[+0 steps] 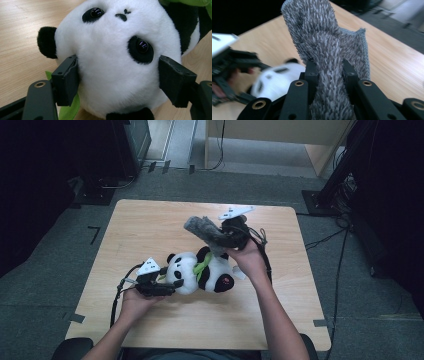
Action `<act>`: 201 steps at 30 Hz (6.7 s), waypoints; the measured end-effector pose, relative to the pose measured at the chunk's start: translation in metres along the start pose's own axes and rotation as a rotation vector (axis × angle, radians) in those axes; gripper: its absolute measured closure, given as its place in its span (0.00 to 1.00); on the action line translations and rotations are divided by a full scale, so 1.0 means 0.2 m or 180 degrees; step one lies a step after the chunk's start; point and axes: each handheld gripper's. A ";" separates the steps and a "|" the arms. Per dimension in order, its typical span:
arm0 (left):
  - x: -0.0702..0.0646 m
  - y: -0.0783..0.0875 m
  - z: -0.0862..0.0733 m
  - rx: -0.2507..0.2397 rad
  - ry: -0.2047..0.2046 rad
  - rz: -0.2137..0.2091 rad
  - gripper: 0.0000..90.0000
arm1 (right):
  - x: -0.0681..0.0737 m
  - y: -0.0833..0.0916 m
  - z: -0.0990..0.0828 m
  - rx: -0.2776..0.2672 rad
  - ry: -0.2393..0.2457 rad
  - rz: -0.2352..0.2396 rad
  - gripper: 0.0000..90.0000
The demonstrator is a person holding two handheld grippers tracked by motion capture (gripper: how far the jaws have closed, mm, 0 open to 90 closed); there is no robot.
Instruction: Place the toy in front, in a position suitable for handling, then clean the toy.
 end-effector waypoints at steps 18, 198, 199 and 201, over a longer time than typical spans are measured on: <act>-0.03 0.01 -0.03 -0.0092 -0.0051 0.0090 0.29 | 0.23 -0.42 0.15 0.0443 0.0351 0.0624 0.81; -0.01 -0.02 0.05 0.0091 0.0207 0.0020 0.22 | -0.33 -0.01 -0.41 0.0179 -0.0733 -0.0327 0.80; -0.01 -0.02 0.05 0.0093 0.0196 0.0025 0.22 | -0.34 -0.01 -0.42 0.0204 -0.0744 -0.0349 0.80; -0.01 -0.02 0.04 0.0096 0.0188 0.0033 0.22 | -0.36 -0.02 -0.44 0.0211 -0.0815 -0.0357 0.80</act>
Point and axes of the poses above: each handheld gripper's, and its own axes: y roughly backward along the jaws, z roughly out of its top, x roughly to its left, and after that the axes turned 8 degrees about x, right-handed
